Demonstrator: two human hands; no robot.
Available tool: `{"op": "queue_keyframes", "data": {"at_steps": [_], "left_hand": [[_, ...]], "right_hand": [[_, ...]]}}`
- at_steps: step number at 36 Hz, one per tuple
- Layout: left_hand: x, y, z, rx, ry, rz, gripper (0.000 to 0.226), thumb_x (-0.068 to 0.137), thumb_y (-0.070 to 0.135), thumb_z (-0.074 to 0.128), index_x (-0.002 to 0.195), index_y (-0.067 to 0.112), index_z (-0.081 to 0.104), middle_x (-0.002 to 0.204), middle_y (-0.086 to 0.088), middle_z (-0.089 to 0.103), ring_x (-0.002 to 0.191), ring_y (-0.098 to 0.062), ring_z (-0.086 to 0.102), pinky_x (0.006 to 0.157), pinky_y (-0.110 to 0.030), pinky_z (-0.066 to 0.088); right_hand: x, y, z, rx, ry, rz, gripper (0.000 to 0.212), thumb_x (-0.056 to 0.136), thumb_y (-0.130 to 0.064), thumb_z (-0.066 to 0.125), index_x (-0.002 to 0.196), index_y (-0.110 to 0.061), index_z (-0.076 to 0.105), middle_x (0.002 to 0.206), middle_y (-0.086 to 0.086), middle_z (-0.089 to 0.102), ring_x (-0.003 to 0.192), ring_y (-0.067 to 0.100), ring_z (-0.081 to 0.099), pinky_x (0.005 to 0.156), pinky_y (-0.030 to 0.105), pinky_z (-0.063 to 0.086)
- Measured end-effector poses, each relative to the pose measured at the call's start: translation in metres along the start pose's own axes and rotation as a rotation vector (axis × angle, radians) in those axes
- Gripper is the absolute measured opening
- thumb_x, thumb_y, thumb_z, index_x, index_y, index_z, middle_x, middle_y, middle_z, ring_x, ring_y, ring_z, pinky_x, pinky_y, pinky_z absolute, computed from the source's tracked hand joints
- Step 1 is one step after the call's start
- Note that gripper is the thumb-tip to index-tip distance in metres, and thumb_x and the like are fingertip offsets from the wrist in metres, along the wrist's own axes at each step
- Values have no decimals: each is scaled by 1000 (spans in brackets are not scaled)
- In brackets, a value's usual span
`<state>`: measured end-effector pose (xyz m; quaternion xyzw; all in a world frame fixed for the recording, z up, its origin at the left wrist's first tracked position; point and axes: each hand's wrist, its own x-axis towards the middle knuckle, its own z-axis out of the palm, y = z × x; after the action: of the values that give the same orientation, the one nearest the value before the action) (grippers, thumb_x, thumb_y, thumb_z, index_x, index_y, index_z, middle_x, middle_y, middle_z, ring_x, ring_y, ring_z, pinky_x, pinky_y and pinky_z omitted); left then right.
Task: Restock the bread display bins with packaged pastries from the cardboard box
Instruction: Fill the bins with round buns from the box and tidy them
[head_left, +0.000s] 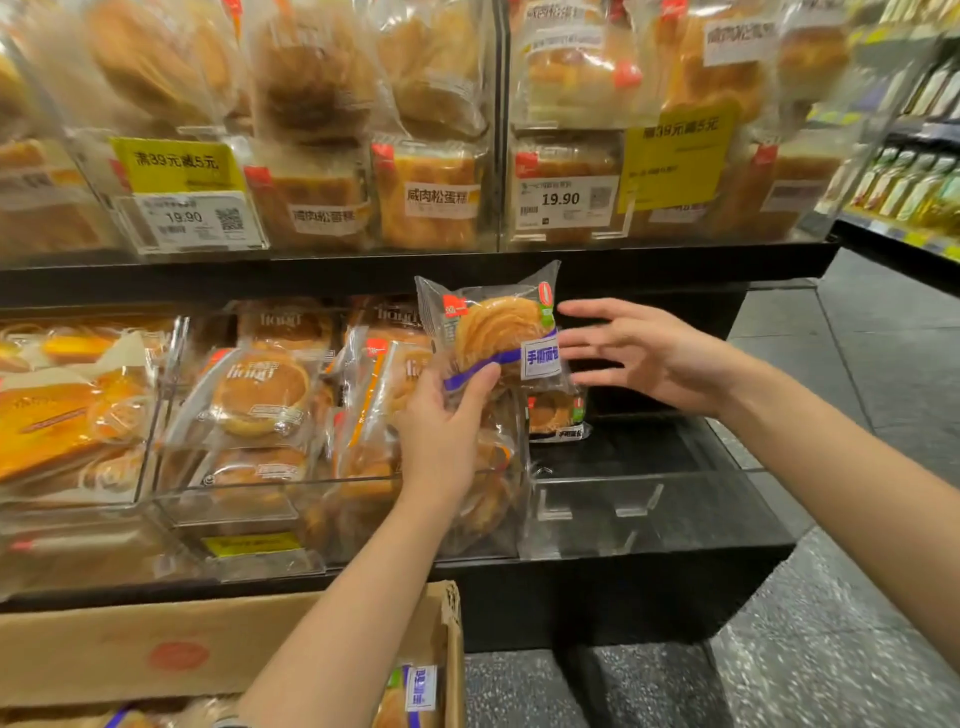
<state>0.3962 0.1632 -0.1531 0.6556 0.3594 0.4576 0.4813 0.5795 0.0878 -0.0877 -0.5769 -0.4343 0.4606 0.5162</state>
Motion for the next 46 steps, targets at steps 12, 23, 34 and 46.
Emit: {"op": "queue_keyframes", "data": {"at_steps": [12,23,34,46], "left_hand": [[-7,3,-3,58,-123,127,50,64,55,70,108,34,58,105,12,62,97,-3,63,83,-24,55],[-3,-4,-2,127,-143,237,40,75,19,79,99,38,53,102,14,59,98,-7,63,84,-19,53],[-2,-10,3,187,-100,263,34,76,22,79,101,26,57,98,14,60,93,-2,60,81,-16,52],[-8,-8,0,227,-86,515,23,94,12,48,114,23,49,100,2,61,96,-10,60,86,-19,49]], "right_hand": [[-16,2,-4,-385,195,-22,29,75,-15,77,98,-24,63,93,-1,74,91,15,70,78,30,54],[29,48,-23,-405,299,443,35,76,0,75,104,-3,55,93,13,62,94,29,66,72,36,59],[76,95,3,-718,159,804,46,89,-15,65,129,1,50,124,21,60,110,31,62,93,39,53],[36,53,24,-936,455,413,41,89,-29,65,120,-4,55,87,8,60,79,23,64,66,32,56]]}}
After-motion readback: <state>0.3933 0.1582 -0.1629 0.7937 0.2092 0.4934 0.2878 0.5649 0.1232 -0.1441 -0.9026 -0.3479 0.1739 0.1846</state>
